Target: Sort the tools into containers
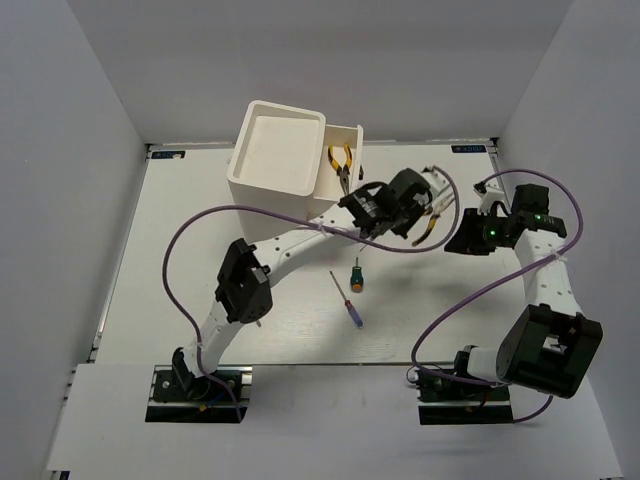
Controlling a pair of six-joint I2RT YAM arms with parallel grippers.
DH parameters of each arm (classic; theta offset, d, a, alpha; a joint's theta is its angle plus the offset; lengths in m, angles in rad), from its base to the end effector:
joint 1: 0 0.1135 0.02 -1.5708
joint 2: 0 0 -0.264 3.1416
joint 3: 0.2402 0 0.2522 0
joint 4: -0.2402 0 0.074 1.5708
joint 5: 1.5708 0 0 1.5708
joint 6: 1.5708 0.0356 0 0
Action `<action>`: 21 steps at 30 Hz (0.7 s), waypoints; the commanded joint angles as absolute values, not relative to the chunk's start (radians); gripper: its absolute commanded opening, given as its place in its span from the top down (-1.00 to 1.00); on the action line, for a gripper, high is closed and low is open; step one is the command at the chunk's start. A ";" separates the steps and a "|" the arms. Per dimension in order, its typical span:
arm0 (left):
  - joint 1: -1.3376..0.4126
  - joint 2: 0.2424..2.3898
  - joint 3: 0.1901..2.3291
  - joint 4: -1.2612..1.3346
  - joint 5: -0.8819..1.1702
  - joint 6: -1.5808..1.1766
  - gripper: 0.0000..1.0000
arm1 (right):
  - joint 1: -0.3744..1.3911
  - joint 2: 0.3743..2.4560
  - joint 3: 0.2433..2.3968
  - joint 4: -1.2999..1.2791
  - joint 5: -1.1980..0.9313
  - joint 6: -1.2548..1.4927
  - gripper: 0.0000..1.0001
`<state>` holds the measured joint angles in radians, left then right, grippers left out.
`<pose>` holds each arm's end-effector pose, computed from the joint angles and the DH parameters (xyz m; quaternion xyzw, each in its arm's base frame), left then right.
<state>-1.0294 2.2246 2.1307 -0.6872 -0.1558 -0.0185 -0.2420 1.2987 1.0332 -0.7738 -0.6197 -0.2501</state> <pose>0.2663 -0.4322 0.2830 0.4194 0.8197 -0.1297 0.3680 0.2509 -0.0406 0.2726 -0.0838 0.9186 0.2244 0.3143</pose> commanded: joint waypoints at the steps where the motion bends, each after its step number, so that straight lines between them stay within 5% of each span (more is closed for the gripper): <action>1: -1.032 2.082 2.255 -0.705 -0.311 0.005 1.00 | -0.261 1.269 1.031 -0.732 -0.615 -0.232 0.48; 11: -0.982 1.940 2.198 -0.589 -0.881 0.100 1.00 | -0.278 1.262 1.002 -0.709 -0.643 -0.226 0.48; 21: -0.888 1.954 2.178 -0.598 -0.980 0.147 1.00 | -0.276 1.262 0.977 -0.686 -0.675 -0.216 0.48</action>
<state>-0.9051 1.9888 2.1830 -0.6056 -0.9211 0.1394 -0.2729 1.2846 0.9920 -0.7147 -0.6422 -0.2302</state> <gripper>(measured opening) 0.158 0.263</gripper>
